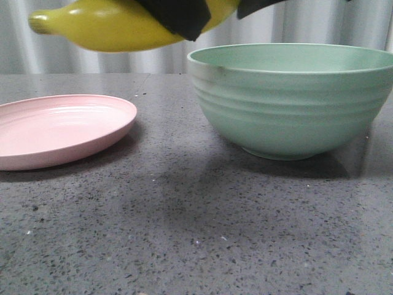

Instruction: Transfer banana from pink plate to green bowl

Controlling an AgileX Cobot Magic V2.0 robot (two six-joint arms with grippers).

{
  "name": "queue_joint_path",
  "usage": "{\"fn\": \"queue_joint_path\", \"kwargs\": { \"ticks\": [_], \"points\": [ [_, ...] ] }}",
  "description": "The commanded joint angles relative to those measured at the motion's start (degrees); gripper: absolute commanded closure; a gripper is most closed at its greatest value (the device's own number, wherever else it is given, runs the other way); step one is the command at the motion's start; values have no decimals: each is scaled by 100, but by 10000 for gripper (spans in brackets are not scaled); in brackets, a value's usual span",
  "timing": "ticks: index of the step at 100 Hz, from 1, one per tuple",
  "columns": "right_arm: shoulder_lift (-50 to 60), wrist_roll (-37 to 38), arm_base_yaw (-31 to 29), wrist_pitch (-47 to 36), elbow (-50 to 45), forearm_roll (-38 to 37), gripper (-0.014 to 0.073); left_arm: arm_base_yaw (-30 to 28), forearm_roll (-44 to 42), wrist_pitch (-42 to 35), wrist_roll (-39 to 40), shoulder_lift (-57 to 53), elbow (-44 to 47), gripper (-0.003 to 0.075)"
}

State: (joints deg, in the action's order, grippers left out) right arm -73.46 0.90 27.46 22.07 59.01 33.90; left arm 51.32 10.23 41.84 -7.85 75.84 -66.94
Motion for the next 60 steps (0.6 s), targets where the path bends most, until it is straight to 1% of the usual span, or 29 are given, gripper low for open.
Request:
{"fn": "queue_joint_path", "kwargs": {
  "ticks": [1,11,15,20,25,29,31,32,35,37,41,46,48,50,53,60],
  "points": [
    [36,-37,-6,-344,235,171,241,41,147,-397,-13,-145,-204,741],
    [32,-37,-6,-317,235,171,246,41,147,-398,-60,-145,-204,740],
    [32,-37,-6,-317,235,171,271,41,147,-426,-84,-145,-204,740],
    [32,-37,-6,-308,235,171,330,41,147,-467,-144,-145,-204,738],
    [32,-37,-6,-294,235,171,419,41,147,-495,-158,-145,-204,731],
    [32,-37,-6,-282,235,171,509,41,147,-495,-158,-145,-204,714],
    [32,-37,-6,-282,235,171,571,41,147,-495,-158,-145,-204,693],
    [32,-37,-6,-282,235,171,571,41,147,-495,-158,-145,-204,687],
    [32,-37,-6,-270,235,160,643,41,136,-495,-168,-145,-204,658],
    [32,-37,-6,-270,235,160,664,41,123,-495,-167,-145,-204,632],
    [32,-37,-6,-270,235,146,664,41,72,-472,-167,-145,-215,581],
    [32,-37,-6,-296,235,124,664,41,26,-405,-167,-155,-234,486],
    [32,-37,-6,-311,235,88,664,41,26,-372,-167,-166,-245,461],
    [32,-37,-6,-345,235,51,664,26,7,-320,-167,-167,-277,413],
    [32,-37,-6,-396,235,-1,664,28,-13,-287,-167,-167,-313,368],
    [43,-37,-19,-432,311,-86,664,28,-127,-160,-167,-205,-442,289]
  ]
}}
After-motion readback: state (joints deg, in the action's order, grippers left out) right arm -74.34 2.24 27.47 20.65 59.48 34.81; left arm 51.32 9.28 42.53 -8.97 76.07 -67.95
